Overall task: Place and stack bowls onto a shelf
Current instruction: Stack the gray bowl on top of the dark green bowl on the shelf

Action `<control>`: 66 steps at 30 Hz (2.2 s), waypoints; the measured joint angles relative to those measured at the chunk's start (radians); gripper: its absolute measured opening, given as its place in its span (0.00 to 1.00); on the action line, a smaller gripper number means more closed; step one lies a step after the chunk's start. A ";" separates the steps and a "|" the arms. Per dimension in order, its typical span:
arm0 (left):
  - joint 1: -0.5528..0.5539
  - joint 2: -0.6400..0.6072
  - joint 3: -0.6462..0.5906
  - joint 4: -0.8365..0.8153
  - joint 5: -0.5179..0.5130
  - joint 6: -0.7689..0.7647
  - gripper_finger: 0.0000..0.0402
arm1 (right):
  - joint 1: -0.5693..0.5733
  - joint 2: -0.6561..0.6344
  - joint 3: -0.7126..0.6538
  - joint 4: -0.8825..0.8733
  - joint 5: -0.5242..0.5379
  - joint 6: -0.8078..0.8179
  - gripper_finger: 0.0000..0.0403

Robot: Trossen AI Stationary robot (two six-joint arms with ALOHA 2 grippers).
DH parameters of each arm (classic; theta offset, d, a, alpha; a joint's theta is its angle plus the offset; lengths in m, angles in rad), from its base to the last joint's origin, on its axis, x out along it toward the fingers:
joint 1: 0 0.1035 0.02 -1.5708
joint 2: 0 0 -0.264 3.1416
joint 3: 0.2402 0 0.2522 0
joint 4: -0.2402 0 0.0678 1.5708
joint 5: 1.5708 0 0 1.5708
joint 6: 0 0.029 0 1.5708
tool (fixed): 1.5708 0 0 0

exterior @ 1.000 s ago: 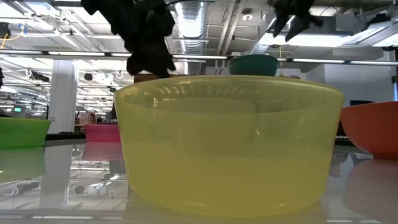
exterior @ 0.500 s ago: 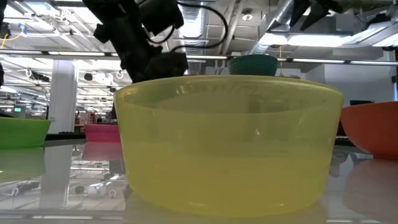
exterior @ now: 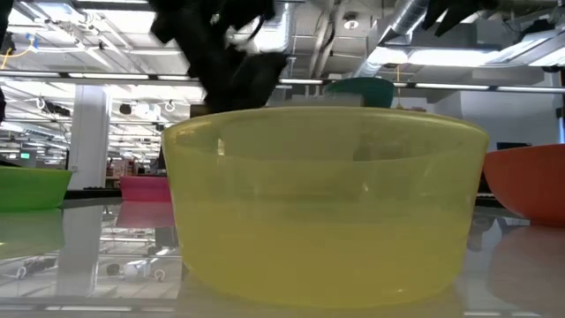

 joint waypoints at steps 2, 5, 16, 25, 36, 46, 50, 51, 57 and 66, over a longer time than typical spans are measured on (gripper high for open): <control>0.001 0.000 0.101 -0.063 -0.020 0.070 0.00 | 0.033 -0.024 0.000 -0.018 0.001 0.036 0.51; 0.032 0.000 0.274 -0.167 -0.059 0.182 0.00 | 0.077 -0.060 0.000 -0.052 0.003 0.087 0.48; 0.324 0.006 0.747 -0.282 -0.169 0.328 0.00 | 0.127 -0.123 0.000 -0.104 0.098 0.213 0.42; 0.529 0.032 0.787 -0.143 -0.053 0.282 0.00 | 0.123 -0.110 0.000 -0.100 0.133 0.263 0.42; 0.572 0.231 0.914 -0.124 0.132 0.287 0.00 | 0.043 -0.086 0.000 -0.072 0.166 0.263 0.42; 0.546 0.355 1.032 -0.126 0.158 0.327 0.00 | 0.007 -0.080 0.000 -0.089 0.166 0.278 0.42; 0.526 0.353 1.034 -0.153 0.124 0.392 0.00 | 0.006 -0.080 0.000 -0.090 0.166 0.279 0.42; 0.523 0.353 1.034 -0.164 0.115 0.409 0.00 | 0.006 -0.080 0.000 -0.090 0.166 0.279 0.42; 0.515 0.363 1.034 -0.187 0.126 0.456 0.05 | 0.006 -0.080 0.000 -0.089 0.170 0.279 0.42; 0.516 0.385 1.033 -0.186 0.127 0.439 0.24 | 0.006 -0.080 0.000 -0.086 0.171 0.281 0.42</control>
